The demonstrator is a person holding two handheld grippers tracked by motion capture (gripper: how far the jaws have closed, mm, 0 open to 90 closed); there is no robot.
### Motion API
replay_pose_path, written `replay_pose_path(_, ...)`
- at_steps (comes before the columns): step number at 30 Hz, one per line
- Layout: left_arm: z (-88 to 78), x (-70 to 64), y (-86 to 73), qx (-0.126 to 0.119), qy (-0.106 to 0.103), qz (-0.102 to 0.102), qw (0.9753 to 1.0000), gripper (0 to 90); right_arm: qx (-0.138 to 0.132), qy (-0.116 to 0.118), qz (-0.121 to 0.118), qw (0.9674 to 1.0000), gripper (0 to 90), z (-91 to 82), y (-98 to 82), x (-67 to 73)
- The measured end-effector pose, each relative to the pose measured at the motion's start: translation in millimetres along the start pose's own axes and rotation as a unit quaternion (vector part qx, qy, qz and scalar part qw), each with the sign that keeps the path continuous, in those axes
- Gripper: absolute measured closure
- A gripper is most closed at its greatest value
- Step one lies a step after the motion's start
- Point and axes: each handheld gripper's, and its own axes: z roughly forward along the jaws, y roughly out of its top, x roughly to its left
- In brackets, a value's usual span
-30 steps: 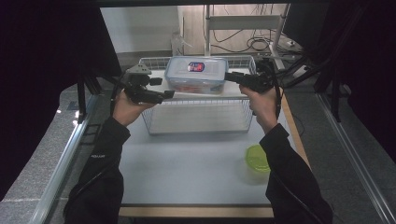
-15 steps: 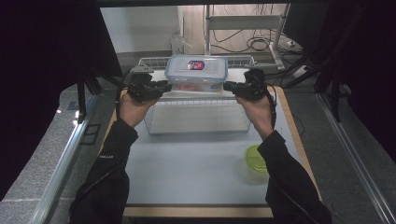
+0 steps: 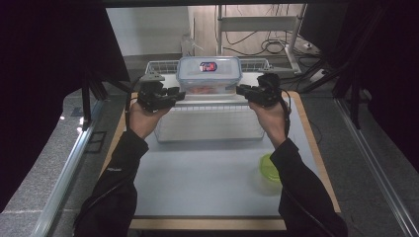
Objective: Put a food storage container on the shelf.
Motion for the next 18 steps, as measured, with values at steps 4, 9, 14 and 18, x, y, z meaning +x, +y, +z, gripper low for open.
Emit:
replay_pose_path(4,-3.6,-7.1,-10.1,-0.006,-0.018,0.001,0.9998,51.3,-0.003,0.006,-0.015,0.9999,67.8,-5.3,-5.8,4.9)
replay_pose_path(9,-8.2,-19.9,-23.5,-0.008,-0.027,0.013,0.9995,39.7,0.013,0.006,-0.054,0.9984,54.9,-9.5,-21.3,14.7)
replay_pose_path(14,-15.5,-30.8,-36.5,-0.01,-0.03,0.025,0.9992,32.1,0.014,0.009,-0.06,0.9981,47.0,-12.6,-31.9,17.0)
replay_pose_path(18,-23.0,-39.3,-50.3,-0.009,-0.033,0.031,0.999,26.0,0.014,0.018,-0.061,0.9979,37.9,-18.7,-46.0,18.3)
